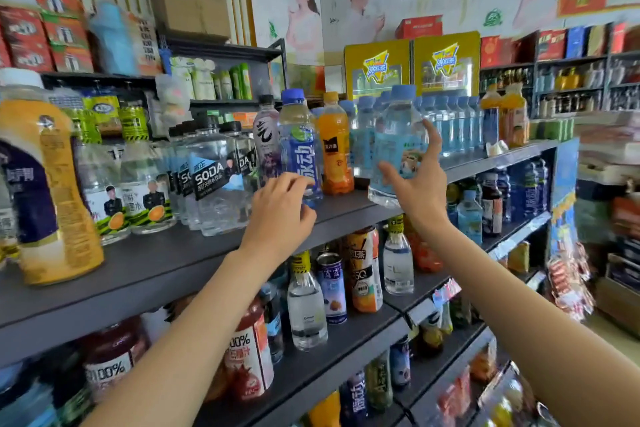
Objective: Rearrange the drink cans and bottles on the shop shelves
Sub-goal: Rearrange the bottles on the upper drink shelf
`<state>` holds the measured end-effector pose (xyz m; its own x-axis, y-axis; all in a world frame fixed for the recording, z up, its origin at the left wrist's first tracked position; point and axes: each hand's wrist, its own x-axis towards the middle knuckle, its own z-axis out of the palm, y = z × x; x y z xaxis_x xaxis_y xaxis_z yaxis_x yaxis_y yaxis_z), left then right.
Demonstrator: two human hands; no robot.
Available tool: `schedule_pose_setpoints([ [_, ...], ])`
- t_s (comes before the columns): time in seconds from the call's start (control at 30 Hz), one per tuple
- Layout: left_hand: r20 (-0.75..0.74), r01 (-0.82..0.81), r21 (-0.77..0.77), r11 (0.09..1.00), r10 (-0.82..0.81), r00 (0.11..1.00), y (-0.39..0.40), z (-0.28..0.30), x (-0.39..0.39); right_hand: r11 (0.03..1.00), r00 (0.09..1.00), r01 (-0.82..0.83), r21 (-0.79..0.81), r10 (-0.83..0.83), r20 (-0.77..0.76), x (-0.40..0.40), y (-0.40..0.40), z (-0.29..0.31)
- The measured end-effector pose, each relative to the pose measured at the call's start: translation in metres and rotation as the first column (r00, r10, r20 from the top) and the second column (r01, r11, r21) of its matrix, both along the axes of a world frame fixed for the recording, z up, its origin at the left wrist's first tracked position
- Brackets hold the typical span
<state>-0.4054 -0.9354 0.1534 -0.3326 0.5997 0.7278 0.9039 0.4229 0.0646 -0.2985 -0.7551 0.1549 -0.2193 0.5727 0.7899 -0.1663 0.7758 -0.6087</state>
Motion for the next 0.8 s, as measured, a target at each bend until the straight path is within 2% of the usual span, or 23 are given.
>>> schedule_pose_setpoints([
  [0.17, 0.069, -0.024, -0.022, 0.999, 0.026, 0.997, 0.037, 0.000, -0.001, 0.999, 0.991, 0.045, -0.019, -0.047, -0.128, 0.008, 0.047, 0.011],
  [0.3, 0.058, -0.056, -0.014, 0.998, 0.056, 0.997, 0.066, 0.004, -0.004, 0.998, 0.977, 0.043, -0.050, -0.053, -0.206, -0.012, 0.102, 0.035],
  [0.47, 0.122, -0.115, 0.062, 0.991, 0.107, 0.987, 0.128, 0.000, 0.003, 0.999, 1.000, 0.030, -0.013, -0.030, 0.006, -0.037, 0.171, 0.034],
  [0.6, 0.106, -0.059, -0.076, 0.995, 0.067, 0.992, 0.189, -0.006, 0.013, 0.997, 0.994, -0.051, 0.050, 0.046, 0.101, -0.046, 0.203, 0.009],
  [0.7, 0.084, -0.140, -0.119, 0.983, 0.150, 0.985, 0.208, -0.011, 0.013, 0.974, 0.981, -0.163, 0.159, 0.142, 0.135, -0.048, 0.212, 0.000],
  [0.8, 0.155, -0.117, -0.041, 0.992, 0.122, 0.980, 0.205, -0.010, 0.010, 0.906, 0.945, -0.297, 0.303, 0.233, 0.229, -0.042, 0.223, -0.018],
])
